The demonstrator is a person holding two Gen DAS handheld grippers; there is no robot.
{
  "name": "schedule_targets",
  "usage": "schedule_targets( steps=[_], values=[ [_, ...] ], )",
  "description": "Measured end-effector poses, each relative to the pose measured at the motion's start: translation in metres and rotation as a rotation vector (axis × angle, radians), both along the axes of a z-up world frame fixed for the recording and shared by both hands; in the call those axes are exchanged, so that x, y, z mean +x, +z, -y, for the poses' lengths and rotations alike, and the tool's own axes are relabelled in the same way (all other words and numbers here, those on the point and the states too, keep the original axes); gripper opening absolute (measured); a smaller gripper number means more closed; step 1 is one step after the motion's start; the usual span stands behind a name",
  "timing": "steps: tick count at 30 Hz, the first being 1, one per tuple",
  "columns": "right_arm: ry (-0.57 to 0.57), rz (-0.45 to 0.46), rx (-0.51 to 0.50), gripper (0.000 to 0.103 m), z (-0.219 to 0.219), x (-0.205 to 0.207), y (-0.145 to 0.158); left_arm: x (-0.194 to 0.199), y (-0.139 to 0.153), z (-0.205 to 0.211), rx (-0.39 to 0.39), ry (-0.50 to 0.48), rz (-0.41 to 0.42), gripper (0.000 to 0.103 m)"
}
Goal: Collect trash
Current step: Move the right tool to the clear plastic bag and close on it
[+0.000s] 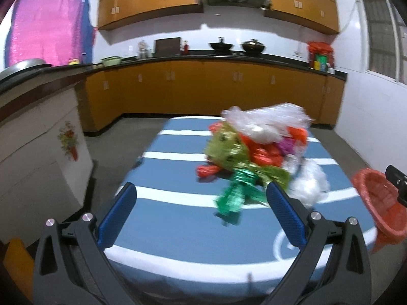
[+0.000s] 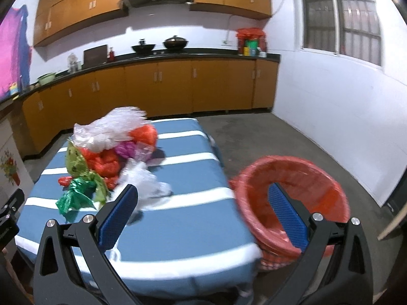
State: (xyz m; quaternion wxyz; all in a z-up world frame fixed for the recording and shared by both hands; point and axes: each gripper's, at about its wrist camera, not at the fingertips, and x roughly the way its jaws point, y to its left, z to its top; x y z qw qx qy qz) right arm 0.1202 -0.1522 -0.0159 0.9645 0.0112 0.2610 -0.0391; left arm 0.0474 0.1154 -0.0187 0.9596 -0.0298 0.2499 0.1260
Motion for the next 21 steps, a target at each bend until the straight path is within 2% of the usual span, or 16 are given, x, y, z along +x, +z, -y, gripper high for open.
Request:
schedule_targets(
  steps=[3,5,8,14,21],
  values=[
    [0.043,-0.028,-0.002,0.093,-0.021,0.023,-0.01,0.005,-0.004,-0.021,-0.015,0.06,-0.006,0.099],
    [0.072,-0.059,0.009,0.083,-0.032,0.038,-0.018,0.009,-0.008,-0.034,-0.032,0.078,-0.017,0.099],
    [0.091,-0.101,0.027,0.077,-0.047,0.061,-0.032,0.014,-0.013,-0.045,-0.044,0.086,-0.028,0.099],
    [0.08,-0.159,0.029,0.077,-0.065,0.092,-0.056,0.024,-0.022,-0.056,-0.047,0.083,-0.036,0.099],
    [0.068,-0.22,-0.031,0.077,-0.082,0.113,-0.079,0.033,-0.031,-0.066,-0.078,0.08,-0.05,0.099]
  ],
)
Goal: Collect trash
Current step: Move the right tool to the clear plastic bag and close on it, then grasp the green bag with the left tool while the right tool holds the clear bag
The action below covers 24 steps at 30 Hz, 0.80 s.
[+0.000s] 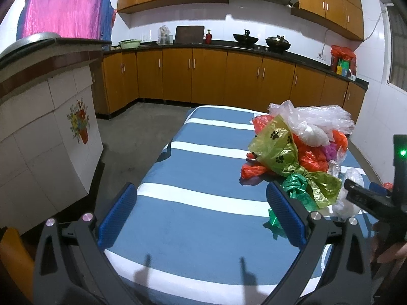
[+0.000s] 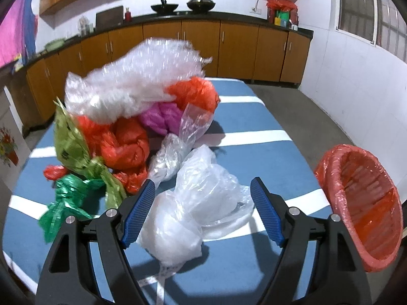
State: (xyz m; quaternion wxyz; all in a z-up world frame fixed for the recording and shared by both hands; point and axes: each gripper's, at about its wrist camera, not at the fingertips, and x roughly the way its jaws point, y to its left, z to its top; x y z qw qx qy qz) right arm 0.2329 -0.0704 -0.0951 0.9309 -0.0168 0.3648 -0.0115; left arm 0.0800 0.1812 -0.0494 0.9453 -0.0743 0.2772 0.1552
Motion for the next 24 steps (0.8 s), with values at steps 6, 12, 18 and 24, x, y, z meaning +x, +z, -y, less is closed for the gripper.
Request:
schedule_targets(
  steps=[6,12,18,24],
  values=[
    [0.003,-0.044,0.021,0.064,0.009,0.005,-0.011,0.008,-0.006,0.004,-0.007,-0.025,-0.014,0.097],
    [0.052,-0.051,0.049,0.038,0.012,0.003,-0.012,0.022,-0.006,0.018,-0.017,-0.083,-0.018,0.09],
    [0.065,-0.038,0.079,0.013,0.024,-0.001,-0.008,0.045,-0.009,0.042,-0.012,-0.178,-0.049,0.077],
    [0.057,-0.024,0.113,0.007,0.036,-0.007,-0.004,0.072,-0.017,0.063,-0.016,-0.26,-0.09,0.073]
  ],
)
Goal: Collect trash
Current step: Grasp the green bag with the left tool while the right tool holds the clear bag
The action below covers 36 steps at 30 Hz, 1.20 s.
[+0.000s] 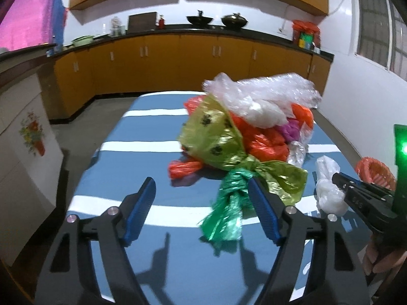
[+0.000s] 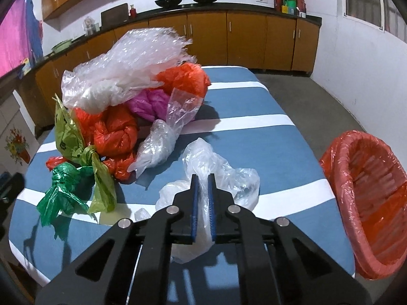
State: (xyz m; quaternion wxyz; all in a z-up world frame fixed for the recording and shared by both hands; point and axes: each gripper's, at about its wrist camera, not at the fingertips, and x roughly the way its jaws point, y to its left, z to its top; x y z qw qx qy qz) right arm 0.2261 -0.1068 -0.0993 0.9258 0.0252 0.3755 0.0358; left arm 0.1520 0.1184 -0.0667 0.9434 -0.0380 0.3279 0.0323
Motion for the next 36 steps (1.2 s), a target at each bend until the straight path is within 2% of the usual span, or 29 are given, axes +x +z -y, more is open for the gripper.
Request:
schedule_targets(
  steps=[12,14,18,24,36],
  values=[
    [-0.007,0.026,0.017,0.006,0.014,-0.008,0.01,0.043,-0.029,0.019,-0.043,-0.071,-0.127,0.062],
    [-0.005,0.027,0.021,0.006,0.017,-0.01,0.011,0.05,-0.034,0.021,-0.049,-0.081,-0.149,0.059],
    [-0.006,0.026,0.025,0.006,0.021,-0.01,0.013,0.058,-0.043,0.024,-0.073,-0.101,-0.188,0.045],
    [-0.007,0.031,0.034,0.006,0.028,-0.015,0.017,0.051,-0.043,0.022,-0.106,-0.11,-0.182,0.036],
    [-0.008,0.068,0.05,0.006,0.041,-0.032,0.032,0.023,-0.015,0.021,-0.096,-0.098,-0.119,0.035]
  ],
)
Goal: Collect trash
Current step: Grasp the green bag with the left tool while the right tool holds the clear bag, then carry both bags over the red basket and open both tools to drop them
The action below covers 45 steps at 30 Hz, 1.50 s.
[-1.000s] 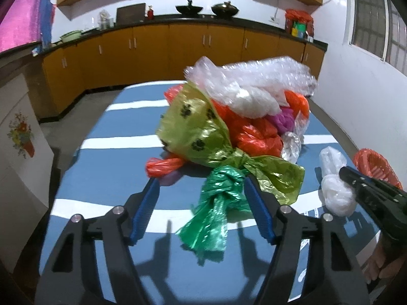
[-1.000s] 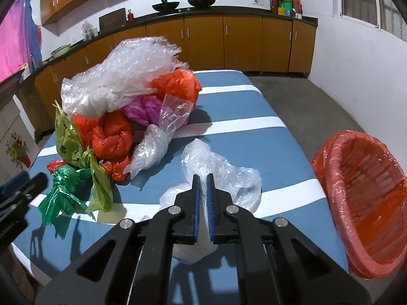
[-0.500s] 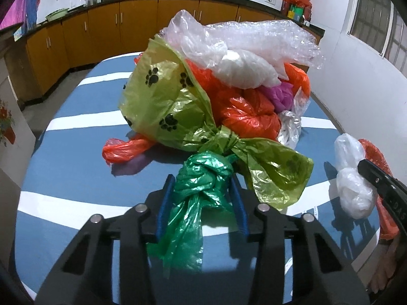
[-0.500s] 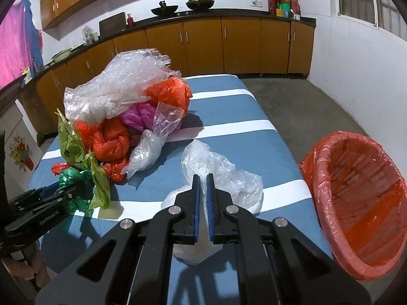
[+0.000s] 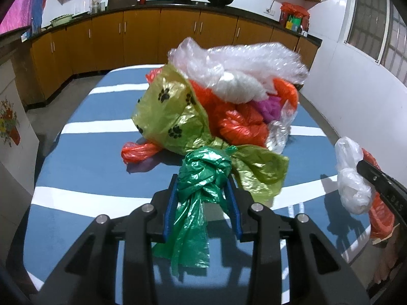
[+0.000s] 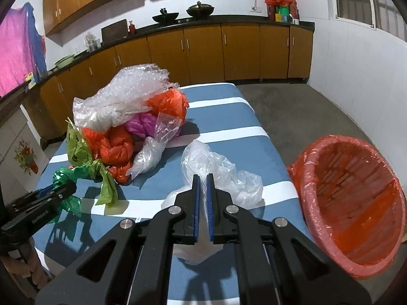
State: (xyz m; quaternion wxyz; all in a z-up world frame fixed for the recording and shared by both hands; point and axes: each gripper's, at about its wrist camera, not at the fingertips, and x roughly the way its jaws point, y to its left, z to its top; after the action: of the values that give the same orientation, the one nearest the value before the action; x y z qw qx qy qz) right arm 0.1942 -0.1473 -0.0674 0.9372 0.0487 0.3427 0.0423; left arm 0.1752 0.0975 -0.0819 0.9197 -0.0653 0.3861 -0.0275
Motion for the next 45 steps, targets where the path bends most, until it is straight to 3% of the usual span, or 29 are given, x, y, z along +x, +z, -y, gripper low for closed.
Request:
schedule_targets(
  steps=[8,19,33,45],
  values=[
    [-0.05,0.04,0.008,0.006,0.03,-0.013,0.015,-0.006,0.035,0.031,-0.03,-0.066,0.07,0.035],
    [-0.218,0.099,-0.013,0.006,0.106,-0.037,0.036,-0.001,0.056,0.127,-0.068,-0.272,0.113,0.035],
    [-0.434,0.101,-0.024,0.006,0.194,-0.051,0.03,0.019,0.048,0.264,-0.095,-0.569,0.102,0.035],
    [-0.513,0.09,-0.002,0.006,0.232,-0.052,0.021,0.046,0.024,0.335,-0.111,-0.694,0.032,0.036]
  ],
)
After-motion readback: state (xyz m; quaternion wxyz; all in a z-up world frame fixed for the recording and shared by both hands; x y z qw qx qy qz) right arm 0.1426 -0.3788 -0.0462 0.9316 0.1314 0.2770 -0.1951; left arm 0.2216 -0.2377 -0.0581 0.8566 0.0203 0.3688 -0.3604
